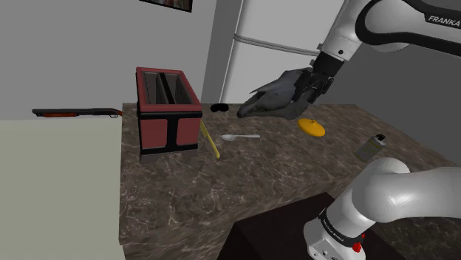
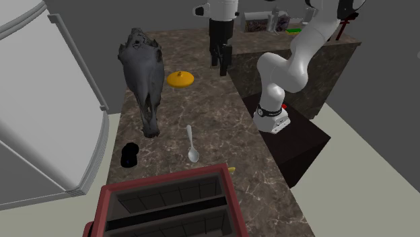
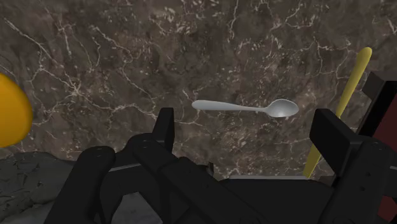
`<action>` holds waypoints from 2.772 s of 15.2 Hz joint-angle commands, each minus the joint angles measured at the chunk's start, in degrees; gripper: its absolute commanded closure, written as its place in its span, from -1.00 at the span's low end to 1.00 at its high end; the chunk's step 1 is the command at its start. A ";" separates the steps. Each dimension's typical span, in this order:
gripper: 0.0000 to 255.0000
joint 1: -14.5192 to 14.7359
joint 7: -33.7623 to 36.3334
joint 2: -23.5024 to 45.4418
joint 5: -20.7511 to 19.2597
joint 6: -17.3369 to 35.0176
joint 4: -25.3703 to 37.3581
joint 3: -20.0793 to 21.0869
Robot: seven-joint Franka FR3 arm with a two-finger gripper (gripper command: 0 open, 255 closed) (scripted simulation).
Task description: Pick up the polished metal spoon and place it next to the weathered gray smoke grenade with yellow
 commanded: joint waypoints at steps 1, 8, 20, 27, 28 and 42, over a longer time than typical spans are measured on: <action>-1.00 0.00 0.00 0.00 0.00 0.00 0.00 0.00; -1.00 1.01 7.11 8.48 1.14 13.91 -4.12 6.74; -1.00 -0.18 22.72 32.37 -4.47 34.92 -0.46 17.61; -1.00 -1.12 31.22 43.80 -11.69 41.29 3.74 20.31; -1.00 -1.18 31.47 44.40 -12.06 42.03 3.56 20.29; 1.00 -1.45 32.78 47.29 -13.95 45.35 2.92 20.11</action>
